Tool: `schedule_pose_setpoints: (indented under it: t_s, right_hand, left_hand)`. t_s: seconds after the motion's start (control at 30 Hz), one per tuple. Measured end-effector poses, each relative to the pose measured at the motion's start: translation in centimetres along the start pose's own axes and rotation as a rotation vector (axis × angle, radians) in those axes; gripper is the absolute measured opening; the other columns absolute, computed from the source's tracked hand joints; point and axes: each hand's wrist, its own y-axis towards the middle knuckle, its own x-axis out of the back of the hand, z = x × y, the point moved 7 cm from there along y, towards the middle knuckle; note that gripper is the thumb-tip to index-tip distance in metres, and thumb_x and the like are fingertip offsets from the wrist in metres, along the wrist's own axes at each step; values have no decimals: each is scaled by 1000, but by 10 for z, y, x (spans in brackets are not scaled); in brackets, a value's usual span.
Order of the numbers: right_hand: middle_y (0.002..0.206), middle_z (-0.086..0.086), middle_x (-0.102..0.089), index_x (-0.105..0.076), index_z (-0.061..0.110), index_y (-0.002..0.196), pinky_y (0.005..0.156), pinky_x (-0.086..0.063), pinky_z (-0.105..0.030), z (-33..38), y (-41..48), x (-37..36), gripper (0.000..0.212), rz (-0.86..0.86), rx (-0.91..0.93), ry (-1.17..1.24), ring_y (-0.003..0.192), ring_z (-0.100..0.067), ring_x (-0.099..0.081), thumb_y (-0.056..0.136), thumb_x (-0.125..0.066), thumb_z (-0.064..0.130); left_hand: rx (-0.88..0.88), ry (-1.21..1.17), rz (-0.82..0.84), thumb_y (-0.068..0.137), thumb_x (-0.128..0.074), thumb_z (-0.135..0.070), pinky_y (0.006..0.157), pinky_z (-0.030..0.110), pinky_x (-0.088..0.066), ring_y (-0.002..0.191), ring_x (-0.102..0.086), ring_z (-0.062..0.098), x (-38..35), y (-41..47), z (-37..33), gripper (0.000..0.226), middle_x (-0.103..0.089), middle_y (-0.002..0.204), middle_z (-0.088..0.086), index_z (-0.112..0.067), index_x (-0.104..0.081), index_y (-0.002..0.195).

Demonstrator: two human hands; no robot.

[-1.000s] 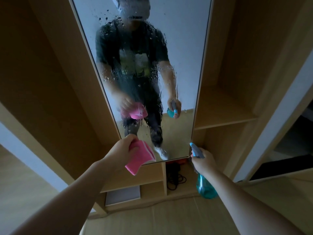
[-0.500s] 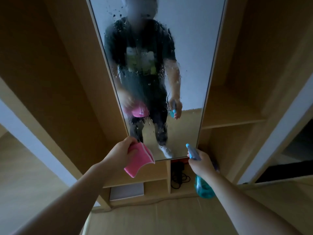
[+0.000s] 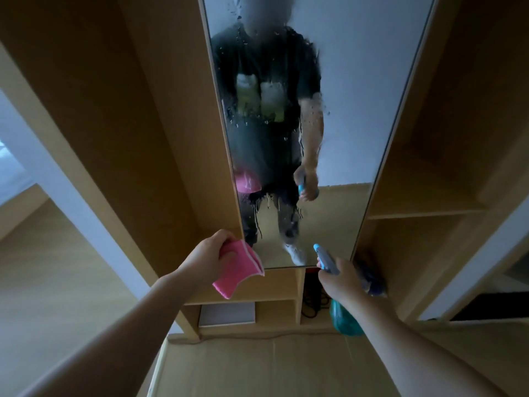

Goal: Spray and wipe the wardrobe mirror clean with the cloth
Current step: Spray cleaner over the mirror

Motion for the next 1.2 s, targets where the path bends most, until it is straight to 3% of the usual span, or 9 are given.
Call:
schedule_pose_setpoints:
  t_s: [0.17,0.37,0.5,0.73,0.93,1.03,1.2]
  right_hand:
    - [61,4,-48,-54,31,85,35,-31,-11,15,-2,-25,24,73,19,30,37,1,-49,84,-53,7]
    - [64,0,-44,-57,19,88,39,-31,-11,29,-3,-47,22,127,107,39,41,1,-44,83,-48,0]
    - [66,-7,-48,-58,6,85,43,-32,-12,33,-4,-53,8,94,138,6,53,-12,-45,87,-51,4]
    - [86,-7,-62,-56,25,101,46,-38,-10,16,-14,-69,28,150,44,93,63,-11,-55,86,-48,3]
    - [92,7,-61,-60,24,110,50,-38,-7,-8,-15,-93,34,131,-12,96,74,-5,-60,84,-49,4]
    - [87,4,-61,-60,24,109,46,-38,-8,-22,-14,-103,35,126,-62,116,67,-7,-59,83,-48,4]
    - [80,-3,-62,-60,27,101,51,-45,-21,-36,-8,-114,32,114,-69,96,63,-15,-61,82,-47,4]
  left_hand:
    - [9,13,-18,95,-54,-19,60,16,-48,83,-58,5,8,-7,10,20,-58,97,-11,-25,-51,114]
    - [32,18,-15,95,-55,-18,68,22,-53,88,-59,8,12,-13,21,21,-59,100,-7,-24,-51,115]
    - [24,21,-12,95,-55,-19,63,18,-50,85,-58,6,12,-14,27,21,-58,99,-10,-26,-51,114]
    - [27,20,24,95,-54,-21,55,13,-44,81,-56,2,1,-16,37,19,-54,93,-19,-34,-47,107]
    - [20,11,76,95,-56,-23,55,12,-46,82,-57,2,-19,-15,45,20,-53,95,-20,-36,-47,107]
    - [9,27,112,95,-55,-22,59,14,-47,82,-57,3,-32,-13,48,17,-55,96,-16,-32,-49,109]
    - [-17,62,165,95,-54,-20,62,14,-49,84,-57,5,-47,-6,51,17,-58,99,-10,-24,-54,111]
